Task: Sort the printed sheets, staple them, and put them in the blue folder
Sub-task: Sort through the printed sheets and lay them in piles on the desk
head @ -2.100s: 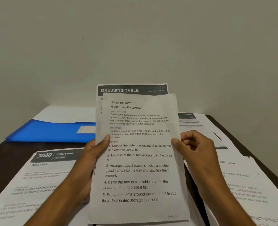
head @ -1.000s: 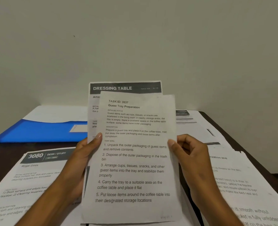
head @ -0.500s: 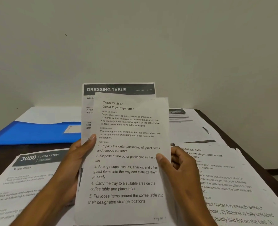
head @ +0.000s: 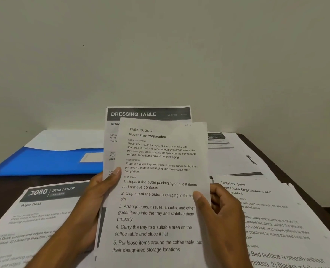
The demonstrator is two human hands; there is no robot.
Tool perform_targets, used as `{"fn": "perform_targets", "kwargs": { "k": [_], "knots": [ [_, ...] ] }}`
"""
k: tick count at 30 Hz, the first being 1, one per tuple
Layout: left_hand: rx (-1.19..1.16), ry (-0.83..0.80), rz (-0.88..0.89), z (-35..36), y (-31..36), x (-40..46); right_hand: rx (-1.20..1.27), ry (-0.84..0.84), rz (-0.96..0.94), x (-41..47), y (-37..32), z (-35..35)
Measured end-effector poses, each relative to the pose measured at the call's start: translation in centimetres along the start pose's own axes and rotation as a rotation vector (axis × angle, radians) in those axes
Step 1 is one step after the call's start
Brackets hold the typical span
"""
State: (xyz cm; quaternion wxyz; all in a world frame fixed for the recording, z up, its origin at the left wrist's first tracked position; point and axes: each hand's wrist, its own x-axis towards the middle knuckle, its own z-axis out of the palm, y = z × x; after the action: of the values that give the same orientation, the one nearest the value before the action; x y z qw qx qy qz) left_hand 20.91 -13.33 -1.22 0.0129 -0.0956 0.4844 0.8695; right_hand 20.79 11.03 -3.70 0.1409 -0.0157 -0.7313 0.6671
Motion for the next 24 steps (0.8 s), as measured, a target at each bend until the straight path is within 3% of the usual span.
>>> {"fn": "perform_targets", "kwargs": {
  "k": [24],
  "knots": [
    [-0.054,-0.033,-0.015,0.00,0.26,-0.07,-0.019,0.005,-0.008,-0.04,0.12,-0.19]
  ]
}}
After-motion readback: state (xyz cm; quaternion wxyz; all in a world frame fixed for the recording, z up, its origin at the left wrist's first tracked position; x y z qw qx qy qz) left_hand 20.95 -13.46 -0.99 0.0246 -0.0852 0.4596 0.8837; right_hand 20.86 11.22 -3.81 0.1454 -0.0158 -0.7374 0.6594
